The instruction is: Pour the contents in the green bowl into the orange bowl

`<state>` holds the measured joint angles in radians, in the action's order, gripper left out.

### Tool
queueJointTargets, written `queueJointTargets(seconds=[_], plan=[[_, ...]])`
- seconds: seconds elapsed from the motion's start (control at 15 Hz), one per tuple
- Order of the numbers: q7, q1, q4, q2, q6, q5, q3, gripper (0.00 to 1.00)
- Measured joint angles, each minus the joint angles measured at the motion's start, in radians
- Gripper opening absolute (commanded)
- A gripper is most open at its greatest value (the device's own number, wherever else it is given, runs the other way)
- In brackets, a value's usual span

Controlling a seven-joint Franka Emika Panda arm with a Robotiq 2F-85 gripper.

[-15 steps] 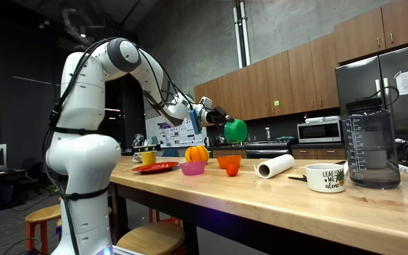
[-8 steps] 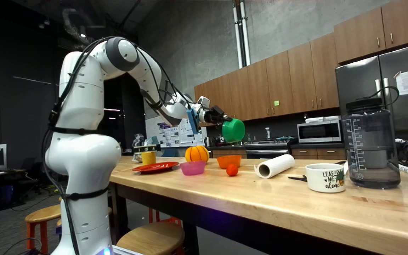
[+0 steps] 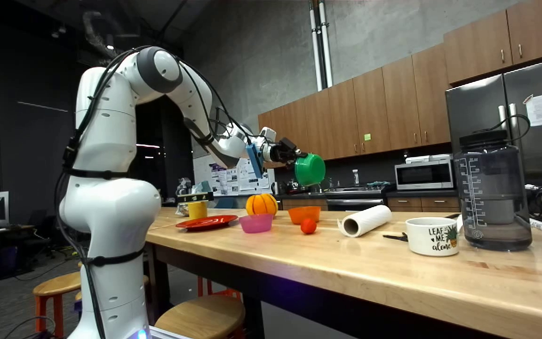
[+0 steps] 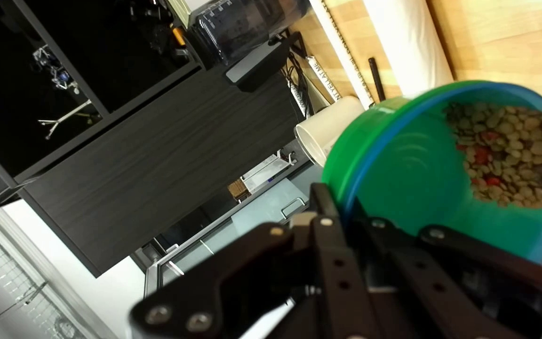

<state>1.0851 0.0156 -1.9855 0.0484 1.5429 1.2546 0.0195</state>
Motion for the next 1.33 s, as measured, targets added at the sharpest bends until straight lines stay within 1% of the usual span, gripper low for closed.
queueJointTargets(seconds=[0.6, 1.33], plan=[[0.029, -0.006, -0.032, -0.027, -0.028, 0.033, -0.016, 0.02], [0.045, -0.016, -0.045, -0.039, -0.058, 0.083, -0.036, 0.02]])
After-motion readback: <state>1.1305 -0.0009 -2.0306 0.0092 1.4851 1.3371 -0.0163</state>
